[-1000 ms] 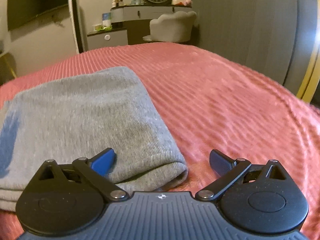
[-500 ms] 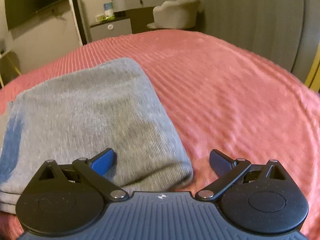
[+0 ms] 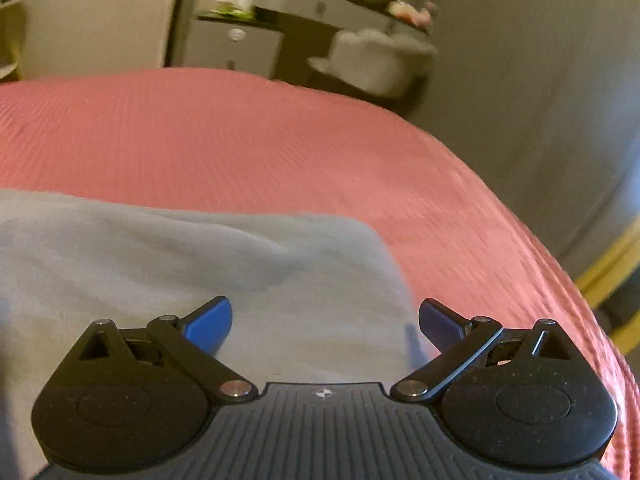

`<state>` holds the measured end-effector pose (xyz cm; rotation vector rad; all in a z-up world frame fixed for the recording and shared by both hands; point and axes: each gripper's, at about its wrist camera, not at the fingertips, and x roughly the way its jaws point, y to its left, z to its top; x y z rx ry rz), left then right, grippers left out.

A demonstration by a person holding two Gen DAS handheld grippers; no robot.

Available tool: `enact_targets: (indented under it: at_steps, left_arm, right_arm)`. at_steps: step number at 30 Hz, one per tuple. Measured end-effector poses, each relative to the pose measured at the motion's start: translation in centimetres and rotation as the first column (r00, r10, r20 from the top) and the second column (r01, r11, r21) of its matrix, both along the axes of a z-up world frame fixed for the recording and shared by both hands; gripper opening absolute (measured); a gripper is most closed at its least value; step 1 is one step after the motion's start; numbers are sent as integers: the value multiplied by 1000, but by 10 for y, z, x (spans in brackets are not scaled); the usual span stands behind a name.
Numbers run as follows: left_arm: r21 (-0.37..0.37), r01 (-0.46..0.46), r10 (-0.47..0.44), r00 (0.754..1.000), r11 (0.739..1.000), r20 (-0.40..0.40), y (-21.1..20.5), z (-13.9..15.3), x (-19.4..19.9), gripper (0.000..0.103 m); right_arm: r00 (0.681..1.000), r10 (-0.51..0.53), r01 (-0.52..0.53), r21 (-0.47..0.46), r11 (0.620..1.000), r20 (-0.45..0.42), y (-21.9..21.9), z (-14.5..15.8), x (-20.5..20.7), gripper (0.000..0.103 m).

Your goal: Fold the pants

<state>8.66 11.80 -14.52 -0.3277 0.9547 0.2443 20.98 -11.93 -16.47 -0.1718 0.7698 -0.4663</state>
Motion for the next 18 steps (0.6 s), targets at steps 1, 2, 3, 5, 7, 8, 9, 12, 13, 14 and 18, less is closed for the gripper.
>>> enact_targets:
  at_steps: [1, 2, 3, 5, 7, 8, 9, 12, 13, 14, 18]
  left_arm:
    - [9, 10, -10, 1000, 1000, -10, -3, -1, 2, 97]
    - [14, 18, -18, 1000, 1000, -19, -4, -3, 5, 98]
    - [11, 21, -21, 1000, 1000, -23, -4, -3, 6, 99]
    - [-5, 20, -20, 1000, 1000, -16, -1, -3, 3, 99]
    - [-21, 16, -17, 1000, 1000, -11, 2, -3, 2, 99]
    - [-26, 15, -15, 1000, 1000, -10, 2, -3, 2, 100]
    - [-30, 14, -14, 1000, 999, -8, 2, -3, 2, 100]
    - [-28, 12, -12, 1000, 1000, -12, 1, -4, 2, 100]
    - [-23, 13, -13, 1000, 1000, -15, 0, -4, 3, 100]
    - [-17, 15, -15, 1000, 1000, -20, -1, -3, 3, 100]
    - [-21, 19, -20, 999, 1000, -30, 0, -3, 2, 100]
  right_arm:
    - [999, 31, -31, -10, 999, 12, 15, 0, 3, 100]
    - [995, 100, -101, 52, 994, 20, 26, 2, 4, 100]
    - [984, 173, -176, 145, 974, 31, 35, 4, 5, 100]
    - [966, 250, -259, 181, 949, 72, 52, 13, -2, 100]
    - [975, 194, -205, 108, 973, 110, 58, 20, -14, 100]
    - [976, 176, -189, 100, 977, 127, 54, 23, -24, 100]
    - [978, 161, -174, 94, 980, 132, 51, 24, -32, 100]
    - [988, 112, -117, 49, 992, 103, 40, 20, -62, 100]
    - [991, 114, -117, 42, 992, 68, 40, 13, -69, 100]
    - [992, 130, -130, 49, 990, 5, 42, 4, -75, 100]
    - [968, 246, -249, 297, 922, 46, 45, 2, -112, 100]
